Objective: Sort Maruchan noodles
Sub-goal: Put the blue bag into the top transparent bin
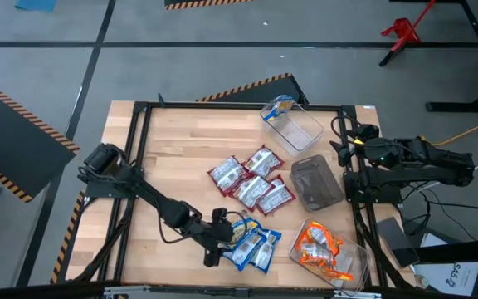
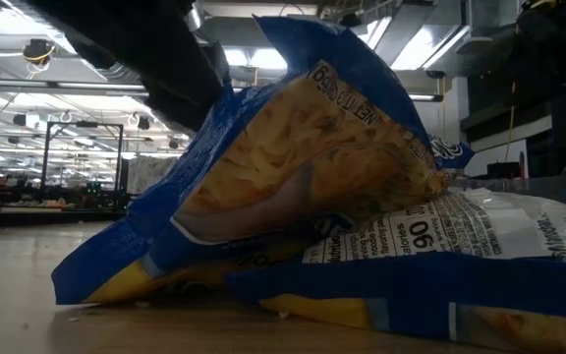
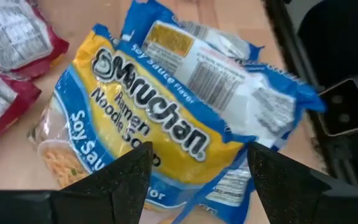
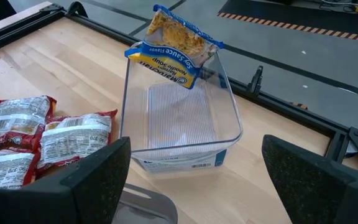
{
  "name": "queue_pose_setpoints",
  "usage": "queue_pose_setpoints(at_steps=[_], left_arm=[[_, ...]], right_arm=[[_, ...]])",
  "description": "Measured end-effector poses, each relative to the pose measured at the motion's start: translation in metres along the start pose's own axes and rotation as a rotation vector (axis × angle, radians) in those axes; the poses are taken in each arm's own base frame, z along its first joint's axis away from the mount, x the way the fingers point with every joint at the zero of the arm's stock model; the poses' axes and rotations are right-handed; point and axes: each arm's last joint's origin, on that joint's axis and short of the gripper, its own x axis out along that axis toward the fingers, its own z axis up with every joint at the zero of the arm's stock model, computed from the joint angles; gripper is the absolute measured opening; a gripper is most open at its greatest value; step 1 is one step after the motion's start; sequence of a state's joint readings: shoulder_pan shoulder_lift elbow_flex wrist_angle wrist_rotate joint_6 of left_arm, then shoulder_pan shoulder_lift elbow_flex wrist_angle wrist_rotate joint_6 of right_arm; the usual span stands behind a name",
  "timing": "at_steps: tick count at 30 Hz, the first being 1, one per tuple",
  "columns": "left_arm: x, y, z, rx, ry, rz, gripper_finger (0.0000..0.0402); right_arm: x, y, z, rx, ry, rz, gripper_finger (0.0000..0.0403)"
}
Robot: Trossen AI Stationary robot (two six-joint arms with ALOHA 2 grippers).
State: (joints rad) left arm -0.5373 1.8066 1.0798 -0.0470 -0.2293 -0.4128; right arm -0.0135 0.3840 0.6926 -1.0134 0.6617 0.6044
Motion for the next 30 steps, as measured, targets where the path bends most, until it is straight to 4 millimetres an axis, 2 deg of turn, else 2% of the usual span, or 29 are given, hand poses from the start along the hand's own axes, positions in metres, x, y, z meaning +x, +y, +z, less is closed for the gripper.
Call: queue_pose_setpoints(at_steps=[8, 12, 17, 20, 24, 30], left_arm=[[0.002, 0.006, -0.002, 0.012, -0.025, 0.139, 0.0254], [0.003, 0.015, -0.001, 0.009, -0.035, 0.236, 0.0253], [0.008, 0.027, 0.0, -0.01, -0.017, 0.275, 0.0243], [0.01, 0.034, -0.002, -0.015, 0.014, 0.297, 0.0227], [0.015, 0.041, -0.004, -0.109, 0.032, 0.295, 0.0197], [0.017, 0.045, -0.002, -0.258, 0.015, 0.287, 0.0129]], right_arm=[[0.0, 0.0, 0.0, -0.004, 0.0, 0.0, 0.0351], [0.0, 0.0, 0.0, -0.004, -0.001, 0.0, 0.0351], [0.0, 0.0, 0.0, -0.004, -0.001, -0.001, 0.0351], [0.0, 0.0, 0.0, -0.004, -0.001, -0.001, 0.0351], [0.0, 0.0, 0.0, -0.003, -0.002, -0.001, 0.0351], [0.0, 0.0, 0.0, -0.004, -0.002, -0.002, 0.0351]])
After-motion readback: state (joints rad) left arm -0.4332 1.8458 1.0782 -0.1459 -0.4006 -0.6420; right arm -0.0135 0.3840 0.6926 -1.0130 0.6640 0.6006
